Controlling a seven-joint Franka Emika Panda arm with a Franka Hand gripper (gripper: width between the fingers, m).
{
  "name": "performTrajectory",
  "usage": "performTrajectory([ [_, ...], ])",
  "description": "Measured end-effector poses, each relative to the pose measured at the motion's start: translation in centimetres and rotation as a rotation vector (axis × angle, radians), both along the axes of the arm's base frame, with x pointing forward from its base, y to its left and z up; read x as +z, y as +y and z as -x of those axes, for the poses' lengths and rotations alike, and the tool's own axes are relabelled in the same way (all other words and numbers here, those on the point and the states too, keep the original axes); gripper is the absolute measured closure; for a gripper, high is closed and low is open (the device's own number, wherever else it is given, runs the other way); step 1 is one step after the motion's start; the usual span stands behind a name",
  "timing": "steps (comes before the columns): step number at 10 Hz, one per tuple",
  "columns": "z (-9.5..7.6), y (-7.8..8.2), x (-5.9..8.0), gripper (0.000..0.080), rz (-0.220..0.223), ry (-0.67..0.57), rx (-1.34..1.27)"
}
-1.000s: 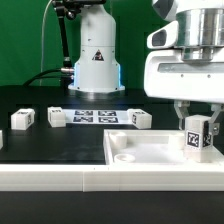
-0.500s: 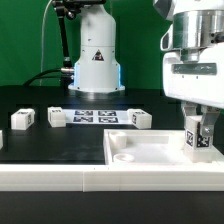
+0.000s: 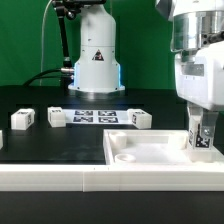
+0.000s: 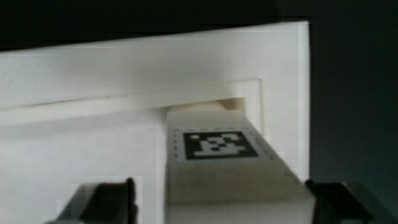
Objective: Assemble one leg
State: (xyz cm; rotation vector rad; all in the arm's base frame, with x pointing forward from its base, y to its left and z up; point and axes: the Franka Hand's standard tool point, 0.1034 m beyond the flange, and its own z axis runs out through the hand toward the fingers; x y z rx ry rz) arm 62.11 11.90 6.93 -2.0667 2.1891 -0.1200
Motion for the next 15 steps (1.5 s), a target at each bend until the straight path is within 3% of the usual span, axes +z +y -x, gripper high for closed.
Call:
performTrajectory([
  [1, -0.03, -0.3, 0.04, 0.0248, 0.012, 0.007, 0.099],
  [3, -0.17, -0.18, 0.13, 0.0159, 0.022, 0.002, 0.166],
  [15, -0.35, -0.08, 0.2, 0.0151, 0.213, -0.004, 1.334],
])
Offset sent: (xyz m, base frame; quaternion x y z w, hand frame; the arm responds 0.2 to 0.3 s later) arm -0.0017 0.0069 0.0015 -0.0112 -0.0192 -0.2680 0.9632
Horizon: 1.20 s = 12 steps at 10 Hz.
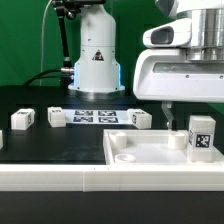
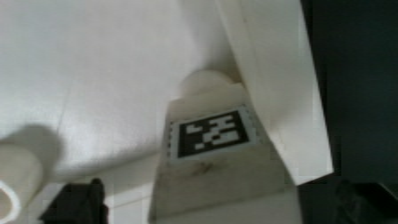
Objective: Assemble one leg
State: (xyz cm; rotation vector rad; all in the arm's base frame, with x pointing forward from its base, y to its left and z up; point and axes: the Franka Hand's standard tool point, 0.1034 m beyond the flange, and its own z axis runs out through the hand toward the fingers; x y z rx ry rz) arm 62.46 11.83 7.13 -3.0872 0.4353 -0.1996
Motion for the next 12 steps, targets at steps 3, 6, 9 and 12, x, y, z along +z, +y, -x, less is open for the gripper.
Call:
performTrajectory([
  [3, -0.19, -0.26, -0.01, 0.0151, 0.053, 0.004, 0.195],
  [6, -0.18, -0.29, -0.04, 0.0413, 0.053, 0.004, 0.192],
  [9, -0.15, -0.31, -0.08, 0.0509, 0.049, 0.004, 0.165],
  [12, 0.02, -0.75, -0.17, 0.0509, 0.004, -0.042, -0.138],
])
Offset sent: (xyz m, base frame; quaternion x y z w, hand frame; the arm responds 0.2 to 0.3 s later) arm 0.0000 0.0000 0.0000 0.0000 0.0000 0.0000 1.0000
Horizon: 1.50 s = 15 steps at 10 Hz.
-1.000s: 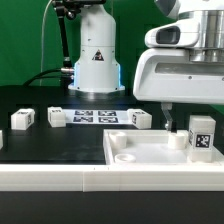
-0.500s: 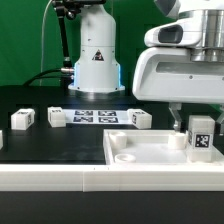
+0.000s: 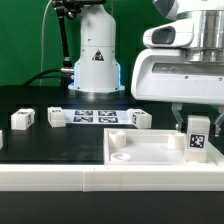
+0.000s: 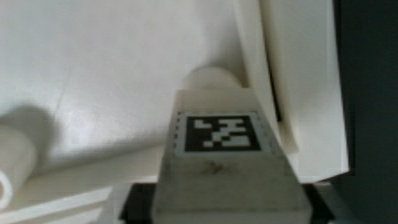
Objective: Assemble one leg
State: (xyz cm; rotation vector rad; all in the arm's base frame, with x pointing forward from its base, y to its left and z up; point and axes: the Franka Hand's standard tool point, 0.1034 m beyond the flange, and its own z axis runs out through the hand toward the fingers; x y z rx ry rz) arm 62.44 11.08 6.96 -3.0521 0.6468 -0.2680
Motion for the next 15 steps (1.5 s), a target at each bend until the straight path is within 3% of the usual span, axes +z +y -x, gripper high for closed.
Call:
performTrajectory([
  [4, 0.4, -1.7, -0.1, 0.0495, -0.012, -0.049, -0.354],
  [7, 0.6, -2.7, -0.1, 0.0489, -0.009, -0.051, -0.438],
  [8, 0.6, -2.6, -0.2, 0.0407, -0.02, -0.053, -0.478],
  [9, 0.6, -2.6, -0.2, 0.026, -0.018, -0.052, -0.467],
  [10, 0.6, -2.6, -0.2, 0.026, -0.018, -0.052, -0.467],
  [11, 0.6, -2.6, -0.2, 0.0174, -0.018, -0.052, -0.467],
  [15, 0.6, -2.7, -0.2, 0.0151, -0.018, -0.052, -0.467],
])
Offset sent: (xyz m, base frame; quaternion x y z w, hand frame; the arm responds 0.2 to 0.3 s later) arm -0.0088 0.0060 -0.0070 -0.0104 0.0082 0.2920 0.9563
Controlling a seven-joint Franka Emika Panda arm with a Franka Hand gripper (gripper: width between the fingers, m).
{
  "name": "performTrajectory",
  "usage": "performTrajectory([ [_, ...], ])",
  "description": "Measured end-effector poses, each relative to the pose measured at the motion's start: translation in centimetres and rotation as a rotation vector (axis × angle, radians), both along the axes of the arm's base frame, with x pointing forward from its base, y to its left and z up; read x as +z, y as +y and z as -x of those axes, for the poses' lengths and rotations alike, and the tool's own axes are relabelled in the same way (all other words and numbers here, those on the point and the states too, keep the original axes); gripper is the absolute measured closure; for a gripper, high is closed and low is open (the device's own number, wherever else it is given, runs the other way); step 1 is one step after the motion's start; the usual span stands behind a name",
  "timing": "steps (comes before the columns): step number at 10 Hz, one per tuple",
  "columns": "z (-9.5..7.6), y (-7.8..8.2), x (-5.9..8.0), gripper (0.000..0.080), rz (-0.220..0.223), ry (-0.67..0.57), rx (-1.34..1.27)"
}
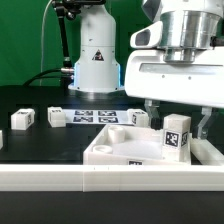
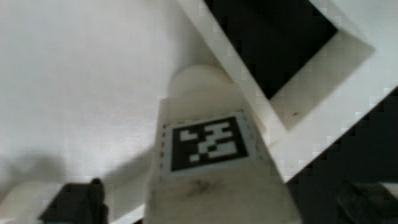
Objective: Assemble one leg
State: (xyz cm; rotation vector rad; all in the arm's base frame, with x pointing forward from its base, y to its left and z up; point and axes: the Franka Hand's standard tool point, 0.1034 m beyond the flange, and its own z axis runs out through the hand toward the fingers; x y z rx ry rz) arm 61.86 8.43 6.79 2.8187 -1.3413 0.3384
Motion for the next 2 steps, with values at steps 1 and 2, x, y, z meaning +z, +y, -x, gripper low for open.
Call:
performTrajectory([
  [1, 0.0, 0.0, 0.0, 0.015, 0.0, 0.0, 0.0],
  [2, 0.0, 0.0, 0.0, 0.015, 0.0, 0.0, 0.0],
])
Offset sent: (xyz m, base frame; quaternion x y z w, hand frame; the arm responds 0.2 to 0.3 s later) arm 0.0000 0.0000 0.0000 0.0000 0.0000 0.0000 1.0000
